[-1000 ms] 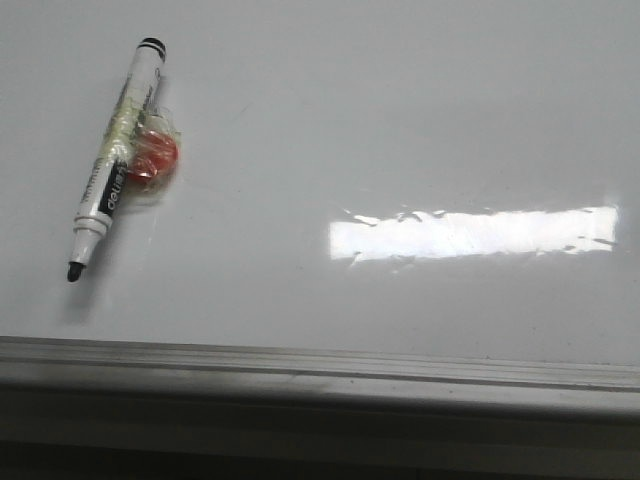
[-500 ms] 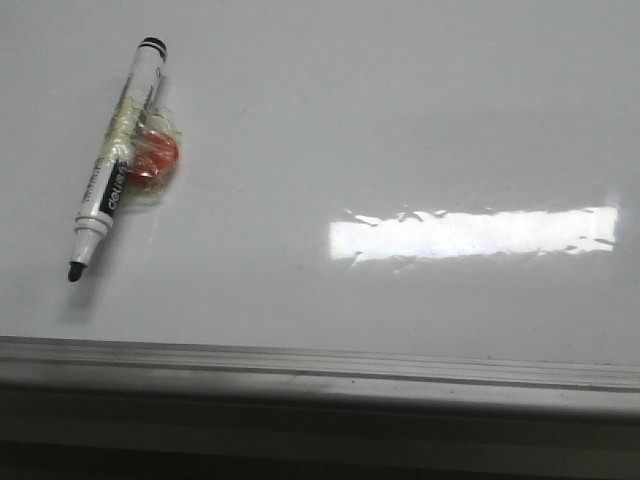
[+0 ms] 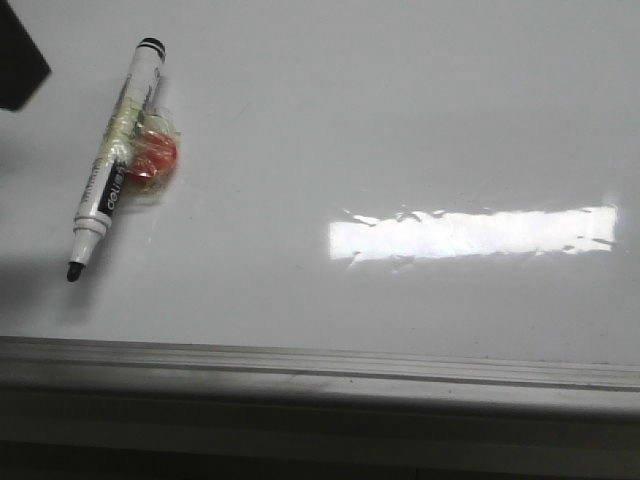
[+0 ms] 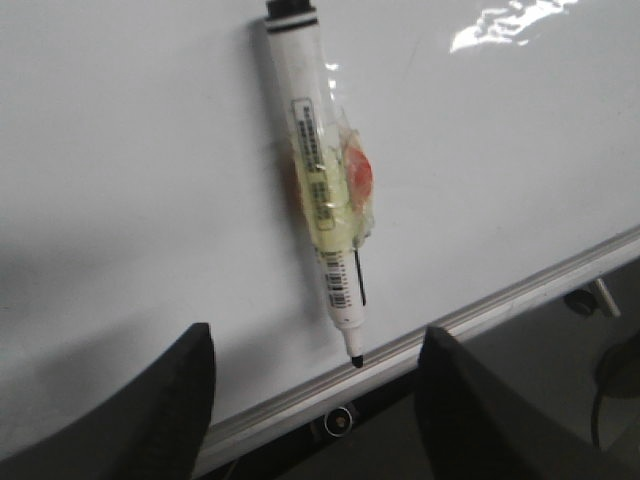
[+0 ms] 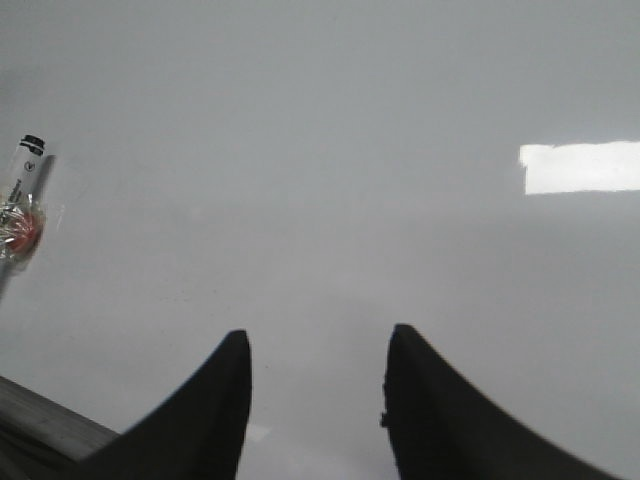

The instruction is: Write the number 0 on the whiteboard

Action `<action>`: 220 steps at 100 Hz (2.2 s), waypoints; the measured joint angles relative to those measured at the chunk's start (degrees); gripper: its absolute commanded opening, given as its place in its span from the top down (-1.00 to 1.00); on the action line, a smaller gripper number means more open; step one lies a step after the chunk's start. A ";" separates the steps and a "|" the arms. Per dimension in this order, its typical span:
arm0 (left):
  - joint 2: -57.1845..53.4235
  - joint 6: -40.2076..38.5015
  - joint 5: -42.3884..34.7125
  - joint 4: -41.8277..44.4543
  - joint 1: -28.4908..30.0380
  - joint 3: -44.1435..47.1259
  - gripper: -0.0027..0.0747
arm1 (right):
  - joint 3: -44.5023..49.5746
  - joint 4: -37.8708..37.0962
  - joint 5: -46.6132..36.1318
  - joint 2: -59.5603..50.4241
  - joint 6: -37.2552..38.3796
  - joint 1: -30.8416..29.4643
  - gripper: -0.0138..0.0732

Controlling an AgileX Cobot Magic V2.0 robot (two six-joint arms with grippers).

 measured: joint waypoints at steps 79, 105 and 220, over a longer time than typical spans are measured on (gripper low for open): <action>14.10 -0.27 -4.05 -2.93 -0.35 -0.69 0.28 | 0.00 0.00 0.00 0.00 -0.03 0.00 0.06; 15.35 2.80 -1.97 -3.17 -0.35 -0.81 0.98 | 0.00 0.00 0.00 0.00 -0.03 0.00 0.06; -0.81 37.62 -2.58 13.24 -23.56 -0.46 0.98 | -39.46 26.06 13.95 51.25 -50.02 25.92 -0.29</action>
